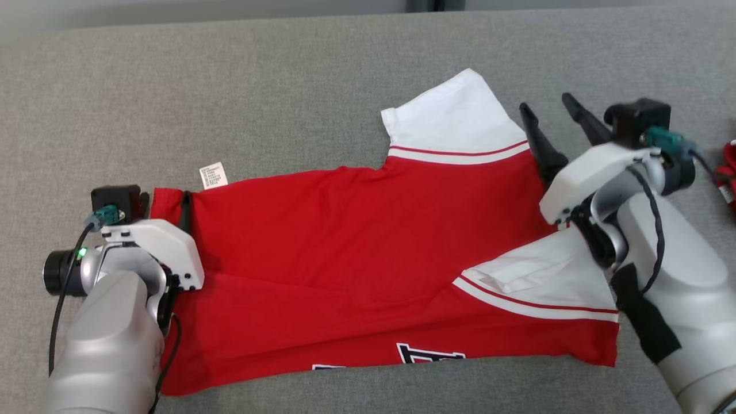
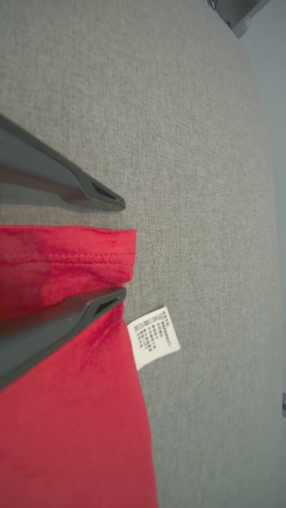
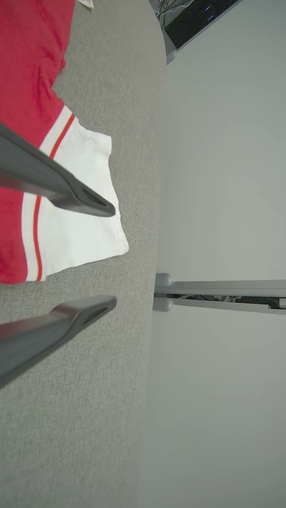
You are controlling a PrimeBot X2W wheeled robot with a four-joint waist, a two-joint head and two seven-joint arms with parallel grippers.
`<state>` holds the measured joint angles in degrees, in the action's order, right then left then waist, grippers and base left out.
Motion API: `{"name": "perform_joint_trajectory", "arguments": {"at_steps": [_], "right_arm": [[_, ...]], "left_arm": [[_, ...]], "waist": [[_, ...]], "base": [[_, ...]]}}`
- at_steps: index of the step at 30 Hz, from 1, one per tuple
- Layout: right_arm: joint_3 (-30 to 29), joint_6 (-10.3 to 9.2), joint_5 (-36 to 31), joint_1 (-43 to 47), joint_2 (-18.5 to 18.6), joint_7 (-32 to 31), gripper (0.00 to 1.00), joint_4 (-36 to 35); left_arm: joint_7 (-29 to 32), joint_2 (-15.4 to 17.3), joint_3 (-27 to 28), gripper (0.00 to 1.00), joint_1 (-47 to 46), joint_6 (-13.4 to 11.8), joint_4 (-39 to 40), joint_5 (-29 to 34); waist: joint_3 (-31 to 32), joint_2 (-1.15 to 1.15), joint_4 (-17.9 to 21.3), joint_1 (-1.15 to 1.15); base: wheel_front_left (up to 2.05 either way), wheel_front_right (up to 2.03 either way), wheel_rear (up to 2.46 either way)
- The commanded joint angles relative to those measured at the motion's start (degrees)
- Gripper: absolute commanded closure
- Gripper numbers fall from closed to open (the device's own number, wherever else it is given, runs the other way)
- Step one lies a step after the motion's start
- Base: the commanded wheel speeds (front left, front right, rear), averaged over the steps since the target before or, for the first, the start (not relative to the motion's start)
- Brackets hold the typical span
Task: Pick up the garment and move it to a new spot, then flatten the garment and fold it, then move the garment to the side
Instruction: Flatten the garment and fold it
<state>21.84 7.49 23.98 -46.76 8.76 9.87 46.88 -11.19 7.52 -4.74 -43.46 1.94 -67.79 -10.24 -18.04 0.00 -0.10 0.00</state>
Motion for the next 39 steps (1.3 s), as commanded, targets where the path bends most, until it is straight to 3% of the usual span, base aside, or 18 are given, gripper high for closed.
{"name": "perform_joint_trajectory", "arguments": {"at_steps": [1, 2, 14, 19, 25, 26, 28, 29, 39], "right_arm": [[0.05, -0.01, -0.28, -1.06, 0.56, -0.53, 0.0, 0.31], [0.06, -0.01, -0.38, -2.23, 0.68, -1.22, 0.0, 1.0], [0.77, -0.01, -2.08, -14.45, 2.21, -9.16, 0.0, 12.34], [0.14, -0.01, -2.94, -18.39, 3.81, -9.84, 0.0, 17.41], [-0.42, -0.01, -3.5, -21.41, 3.12, -11.72, 0.0, 23.0], [-0.15, -0.01, -3.72, -21.52, 3.12, -12.31, 0.14, 23.65], [0.23, -0.01, -3.98, -21.67, 3.62, -12.6, 0.86, 24.63], [0.2, -0.02, -4.17, -21.99, 4.05, -12.09, 1.0, 24.86], [-3.69, -0.02, -7.58, -24.97, 6.34, 2.89, 1.0, 25.63]], "left_arm": [[-0.01, 0.03, -0.21, 0.84, -0.99, -0.19, -0.37, 0.03], [-0.28, -0.22, -0.39, 1.0, -1.31, 0.08, -0.74, -0.02], [-3.86, -3.54, -3.3, 1.0, -5.52, 2.0, 3.01, -0.19], [-4.07, -4.25, -5.47, 1.0, -5.86, 2.81, 6.4, -0.7], [-4.04, -4.42, -9.08, 1.0, -4.79, 3.38, 9.81, -3.86], [-4.04, -4.4, -9.77, 1.0, -4.73, 3.27, 10.25, -4.56], [-4.05, -4.43, -11.56, 1.0, -4.62, 2.65, 11.19, -6.49], [-4.05, -4.43, -11.97, 1.0, -4.67, 2.42, 11.38, -6.94], [-4.05, -2.68, -9.31, 1.0, -2.69, 0.16, 18.92, -5.53]], "waist": [[-0.91, 0.0, -0.45, 0.0], [-1.43, 0.0, -0.73, 0.0], [-7.09, 0.0, -7.68, 0.0], [-8.64, 0.0, -10.71, 0.0], [-9.74, 0.0, -12.33, 0.0], [-9.89, 0.0, -12.46, 0.0], [-10.21, 0.0, -12.69, 0.0], [-10.28, 0.0, -12.7, 0.0], [-7.89, 0.0, -10.65, 0.0]], "base": [[0.0, 0.0, 0.0], [0.0, 0.0, 0.0], [0.0, 0.0, 0.0], [0.0, 0.0, 0.0], [0.0, 0.0, 0.0], [0.0, 0.0, 0.0], [0.0, 0.0, 0.0], [0.0, 0.0, 0.0], [0.0, 0.0, 0.0]]}}
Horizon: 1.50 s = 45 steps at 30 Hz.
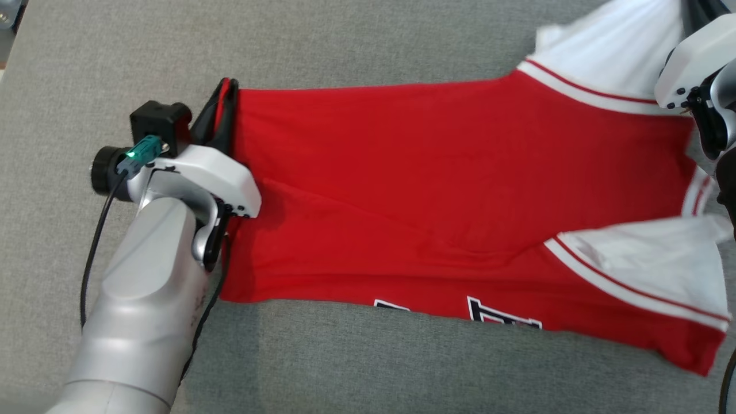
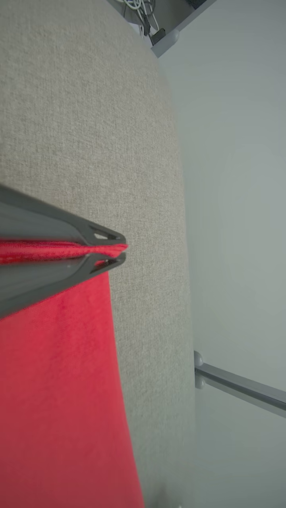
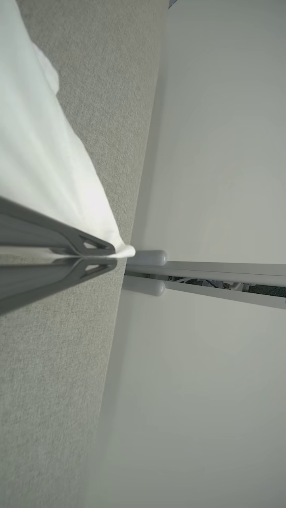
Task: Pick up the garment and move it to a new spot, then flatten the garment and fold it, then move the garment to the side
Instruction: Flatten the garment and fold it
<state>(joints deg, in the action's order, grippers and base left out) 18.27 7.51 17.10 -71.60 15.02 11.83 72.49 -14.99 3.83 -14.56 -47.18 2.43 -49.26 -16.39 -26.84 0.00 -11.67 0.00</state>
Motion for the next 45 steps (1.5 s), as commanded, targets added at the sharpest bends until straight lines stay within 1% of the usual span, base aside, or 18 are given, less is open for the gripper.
{"name": "perform_joint_trajectory", "arguments": {"at_steps": [1, 5, 8, 15, 19, 24, 28, 29, 30, 31, 37, 45], "right_arm": [[-0.36, -0.05, -0.7, 0.29, -0.26, 1.62, 1.0, 0.03], [-0.51, -0.04, 0.11, 2.84, -1.69, 2.75, 1.0, -0.99], [-0.07, -0.04, 2.43, 7.68, -3.26, 3.33, 1.0, -4.16], [1.76, -0.04, 10.2, 25.22, -3.07, 3.4, 1.0, -18.93], [1.7, -0.04, 13.81, 33.57, -2.06, 3.41, 1.0, -25.14], [1.14, -0.04, 17.51, 40.94, -2.1, 3.41, 1.0, -28.66], [1.76, -0.04, 20.15, 44.72, -3.03, 2.29, 1.0, -27.65], [1.54, -0.04, 20.75, 44.97, -3.1, 1.92, 0.73, -27.33], [1.61, -0.04, 21.31, 45.28, -3.34, 1.64, 0.16, -26.9], [1.43, -0.04, 21.83, 45.48, -3.6, 1.78, 0.0, -26.87], [1.55, -0.04, 22.2, 45.97, -4.12, 2.36, 0.0, -25.09], [3.0, -0.04, 22.72, 45.13, -5.74, -0.26, 0.0, -18.47]], "left_arm": [[-0.25, 1.18, 0.75, 1.0, 1.6, -0.15, 0.63, 0.79], [-0.25, 2.37, 1.36, 1.0, 3.29, 0.81, 1.4, 1.72], [-0.25, 3.4, 1.61, 1.0, 6.55, 1.54, 2.18, 2.84], [-0.25, 4.93, 5.09, 1.0, 16.83, 0.91, 5.55, 3.35], [-0.25, 5.12, 6.88, 1.0, 22.63, 0.72, 7.33, 3.72], [-0.25, 4.3, 8.58, 1.0, 28.07, 0.51, 8.19, 4.2], [-0.25, 3.64, 9.87, 1.0, 31.37, 0.13, 8.13, 4.52], [-0.25, 3.38, 10.33, 0.66, 32.03, -0.16, 8.65, 4.54], [-0.25, 3.15, 10.86, 0.17, 32.9, -0.56, 9.13, 4.74], [-0.25, 2.88, 11.54, 0.0, 33.88, -1.12, 9.63, 4.85], [-0.26, 1.03, 14.44, 0.0, 38.67, -2.82, 14.17, 5.67], [-0.26, -0.34, 15.48, 0.0, 41.89, -2.01, 15.88, 6.51]], "waist": [[1.44, 0.0, 1.36, 0.0], [3.3, 0.0, 2.92, 0.0], [5.68, 0.0, 4.79, 0.0], [11.99, 0.0, 9.18, 0.0], [14.68, 0.0, 10.9, 0.0], [17.28, 0.0, 12.18, 0.0], [18.58, 0.0, 12.68, 0.0], [18.75, 0.0, 12.69, 0.0], [18.98, 0.0, 12.63, 0.0], [19.15, 0.0, 12.53, 0.0], [19.37, 0.0, 10.75, 0.0], [19.11, 0.0, 6.98, 0.0]], "base": [[0.0, 0.0, 0.0], [0.0, 0.0, 0.0], [0.0, 0.0, 0.0], [0.0, 0.0, 0.0], [0.0, 0.0, 0.0], [0.0, 0.0, 0.0], [0.0, 0.0, 0.0], [0.0, 0.0, 0.0], [0.0, 0.0, 0.0], [0.0, 0.0, 0.0], [0.0, 0.0, 0.0], [0.0, 0.0, 0.0]]}}
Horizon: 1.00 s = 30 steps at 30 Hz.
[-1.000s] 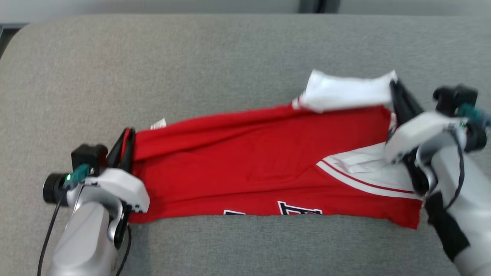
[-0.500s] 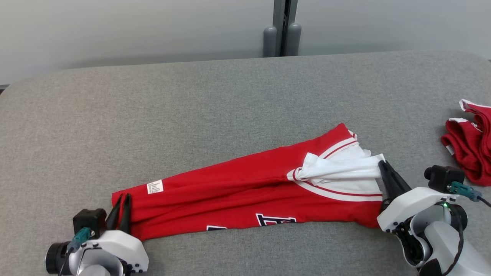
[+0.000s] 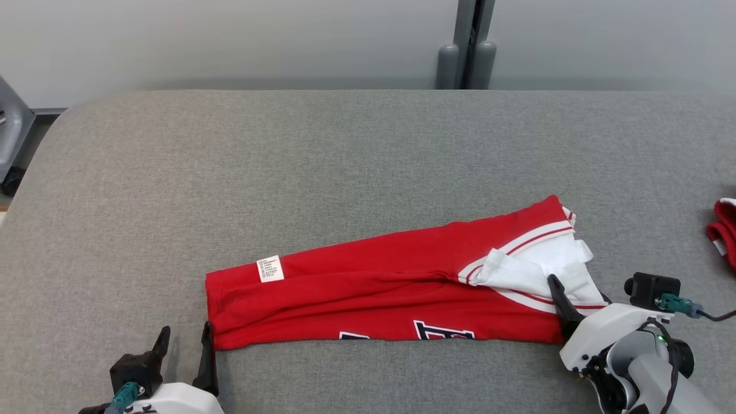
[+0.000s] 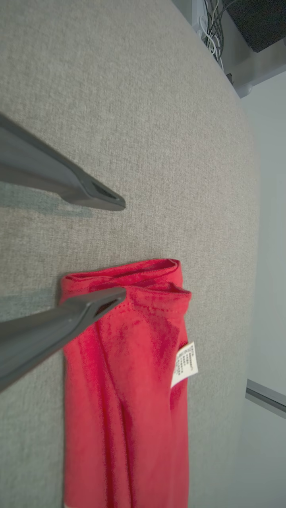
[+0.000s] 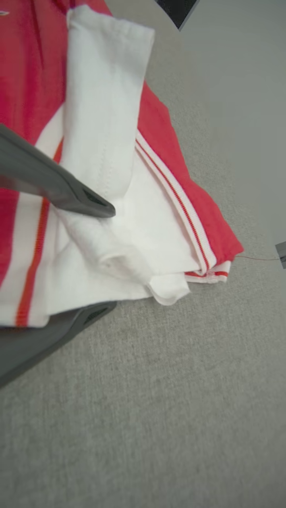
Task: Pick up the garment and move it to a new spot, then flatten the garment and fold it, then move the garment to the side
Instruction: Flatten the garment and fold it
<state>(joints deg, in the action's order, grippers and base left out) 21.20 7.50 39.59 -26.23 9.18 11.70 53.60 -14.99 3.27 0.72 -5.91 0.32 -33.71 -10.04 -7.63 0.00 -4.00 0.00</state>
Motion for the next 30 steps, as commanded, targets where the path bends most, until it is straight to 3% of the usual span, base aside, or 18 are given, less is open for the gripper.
{"name": "perform_joint_trajectory", "arguments": {"at_steps": [1, 2, 4, 17, 22, 30], "right_arm": [[0.19, -0.03, 0.54, -0.31, -0.27, -0.65, 0.0, 1.35], [0.4, -0.03, 0.58, -0.31, -0.4, -1.1, 0.52, 2.52], [0.8, -0.02, 0.88, -0.41, -0.81, -1.24, 1.0, 3.98], [-2.79, -0.12, 1.84, -2.98, 2.11, 3.35, 1.0, 6.4], [-0.96, -0.02, 0.79, -2.33, 1.68, 3.6, 1.0, -2.56], [11.6, -0.02, 3.97, 0.98, -1.06, 0.5, 1.0, -20.37]], "left_arm": [[-0.26, 0.15, 0.22, 0.0, 0.66, 0.26, 0.47, 0.38], [-0.26, 0.08, 0.39, 0.0, 0.66, 0.34, 0.48, 0.33], [-0.26, -0.04, 0.54, 0.0, 0.42, 0.4, 0.57, 0.51], [-0.26, -0.24, 1.21, 0.0, 0.63, 0.96, 0.17, 1.47], [-0.26, -0.23, 0.25, 0.0, 0.62, 0.96, 0.11, 0.36], [-0.26, -0.21, -3.49, 0.0, -0.03, 0.64, 0.09, -1.07]], "waist": [[-0.14, 0.0, -1.13, 0.0], [-0.19, 0.0, -1.52, 0.0], [-0.26, 0.0, -2.11, 0.0], [0.91, 0.0, -1.53, 0.0], [1.57, 0.0, -0.65, 0.0], [2.32, 0.0, -2.88, 0.0]], "base": [[0.0, 0.0, 0.0], [0.0, 0.0, 0.0], [0.0, 0.0, 0.0], [0.0, 0.0, 0.0], [0.0, 0.0, 0.0], [0.0, 0.0, 0.0]]}}
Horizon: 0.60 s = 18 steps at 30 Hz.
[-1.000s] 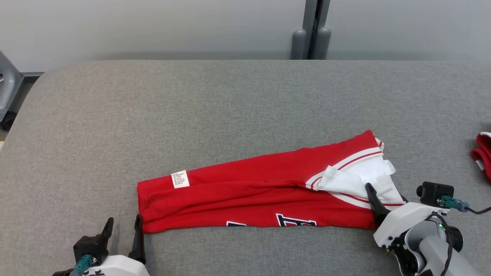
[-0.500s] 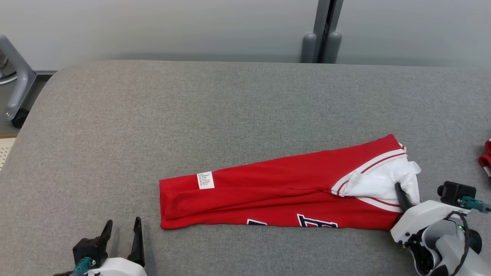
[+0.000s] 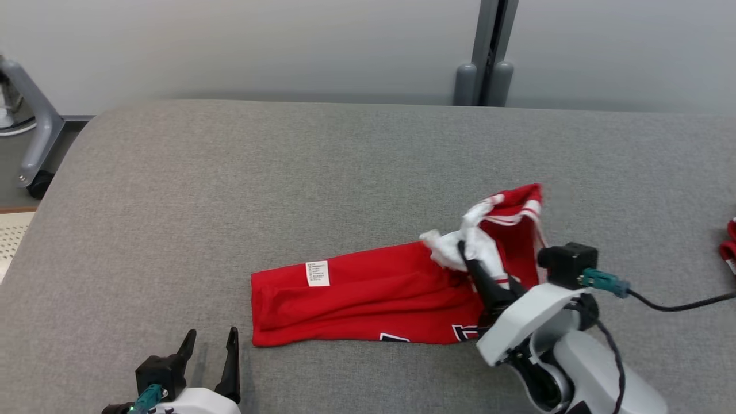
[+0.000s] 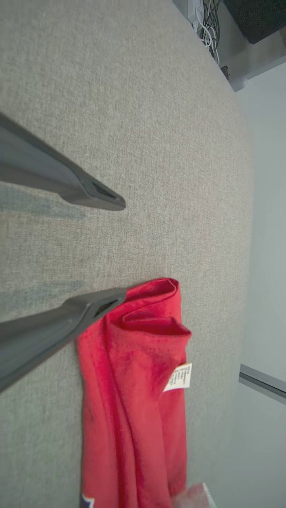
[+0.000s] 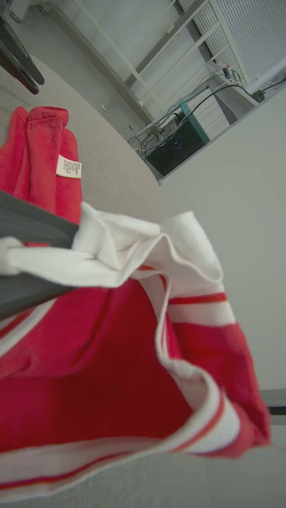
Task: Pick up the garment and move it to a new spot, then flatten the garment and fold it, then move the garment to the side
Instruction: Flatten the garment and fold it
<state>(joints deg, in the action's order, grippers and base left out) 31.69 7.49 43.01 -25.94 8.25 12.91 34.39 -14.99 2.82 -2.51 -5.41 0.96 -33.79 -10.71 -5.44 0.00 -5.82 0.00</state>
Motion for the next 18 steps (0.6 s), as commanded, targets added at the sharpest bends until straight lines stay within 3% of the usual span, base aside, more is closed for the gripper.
{"name": "perform_joint_trajectory", "arguments": {"at_steps": [1, 5, 8, 16, 17, 18], "right_arm": [[2.68, -0.01, 1.05, 0.85, -0.4, -1.78, 1.0, -2.48], [7.14, -0.01, 2.04, -0.35, -1.63, -4.55, 1.0, -4.85], [10.37, -0.01, 1.92, -2.16, -3.27, -6.41, 1.0, -2.71], [13.77, -0.01, 4.29, -5.2, -5.12, -5.7, 1.0, 5.2], [13.89, -0.01, 5.15, -5.59, -5.11, -5.35, 0.65, 6.09], [13.89, -0.01, 5.15, -5.59, -5.11, -5.35, 0.65, 6.09]], "left_arm": [[-0.26, 0.26, -0.8, 0.0, -0.68, -0.01, 0.21, -0.52], [-0.26, 0.23, -2.8, 0.0, -1.13, -0.22, 0.17, -1.05], [-0.26, 0.27, -4.63, 0.0, -1.17, -0.42, -0.08, -1.62], [-0.26, 0.22, -8.27, 0.0, -1.65, -0.76, -0.4, -2.93], [-0.26, 0.22, -8.74, 0.0, -1.74, -0.88, -0.39, -3.03], [-0.26, 0.22, -8.74, 0.0, -1.74, -0.88, -0.39, -3.03]], "waist": [[0.21, 0.0, -1.81, 0.0], [0.26, 0.0, -5.47, 0.0], [0.16, 0.0, -9.71, 0.0], [0.33, 0.0, -16.39, 0.0], [0.34, 0.0, -16.79, 0.0], [0.34, 0.0, -16.79, 0.0]], "base": [[0.0, 0.0, 0.0], [0.0, 0.0, 0.0], [0.0, 0.0, 0.0], [0.0, 0.0, 0.0], [0.0, 0.0, 0.0], [0.0, 0.0, 0.0]]}}
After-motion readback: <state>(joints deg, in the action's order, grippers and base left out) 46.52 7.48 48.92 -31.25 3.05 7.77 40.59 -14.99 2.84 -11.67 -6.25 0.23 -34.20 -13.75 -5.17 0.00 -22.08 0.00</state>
